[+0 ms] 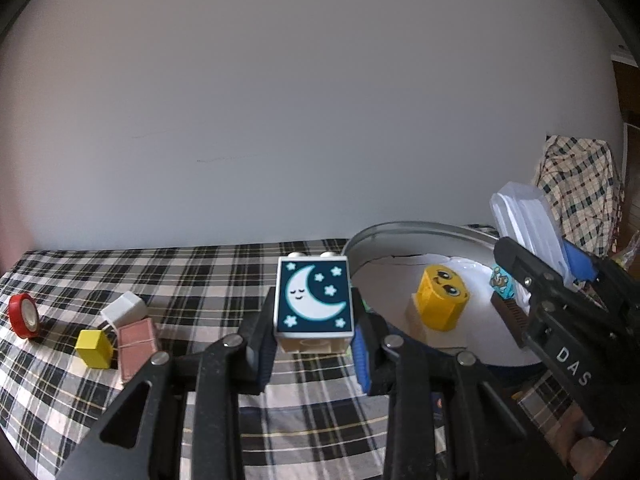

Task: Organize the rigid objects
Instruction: 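Carry the clear tray and moon cube over the tin with both tools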

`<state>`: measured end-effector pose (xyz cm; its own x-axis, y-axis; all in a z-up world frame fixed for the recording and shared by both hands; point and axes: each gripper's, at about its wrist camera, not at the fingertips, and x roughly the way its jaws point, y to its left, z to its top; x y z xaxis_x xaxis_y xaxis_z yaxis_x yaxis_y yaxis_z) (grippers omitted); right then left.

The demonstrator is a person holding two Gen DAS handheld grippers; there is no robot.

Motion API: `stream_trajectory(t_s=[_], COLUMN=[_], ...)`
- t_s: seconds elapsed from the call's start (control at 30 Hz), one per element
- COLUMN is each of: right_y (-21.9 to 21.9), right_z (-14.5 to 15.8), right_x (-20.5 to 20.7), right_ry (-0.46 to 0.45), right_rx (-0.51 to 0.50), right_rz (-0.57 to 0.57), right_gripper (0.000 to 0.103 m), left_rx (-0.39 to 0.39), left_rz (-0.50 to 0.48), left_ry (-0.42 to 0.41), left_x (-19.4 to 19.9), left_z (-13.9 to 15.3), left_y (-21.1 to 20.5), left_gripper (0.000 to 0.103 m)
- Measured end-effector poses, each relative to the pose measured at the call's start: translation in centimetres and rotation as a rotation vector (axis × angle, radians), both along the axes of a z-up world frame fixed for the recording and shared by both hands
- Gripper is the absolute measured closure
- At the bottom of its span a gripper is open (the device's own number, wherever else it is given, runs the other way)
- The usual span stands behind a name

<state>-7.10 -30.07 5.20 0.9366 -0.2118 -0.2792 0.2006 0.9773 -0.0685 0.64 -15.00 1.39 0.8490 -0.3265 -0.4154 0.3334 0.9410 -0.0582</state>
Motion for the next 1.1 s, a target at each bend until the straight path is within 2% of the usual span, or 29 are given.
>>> stream_trajectory(t_s=[0.67, 1.1], right_y=[-5.1, -7.2], right_z=[-0.5, -1.3], right_x=[1.0, 3.0], right_ry=[0.032, 0.091], right_rx=[-0.015, -0.019], right_rz=[-0.101, -0.109], right_gripper=[0.045, 0.045], left_rx=[-0.02, -0.023], left_rz=[-0.089, -0.105], left_ry=[0.024, 0.078], left_x=[0.3, 1.3], left_z=[0.1, 0.0], left_y=[-5.8, -8.8], left_gripper=[0.072, 0.072])
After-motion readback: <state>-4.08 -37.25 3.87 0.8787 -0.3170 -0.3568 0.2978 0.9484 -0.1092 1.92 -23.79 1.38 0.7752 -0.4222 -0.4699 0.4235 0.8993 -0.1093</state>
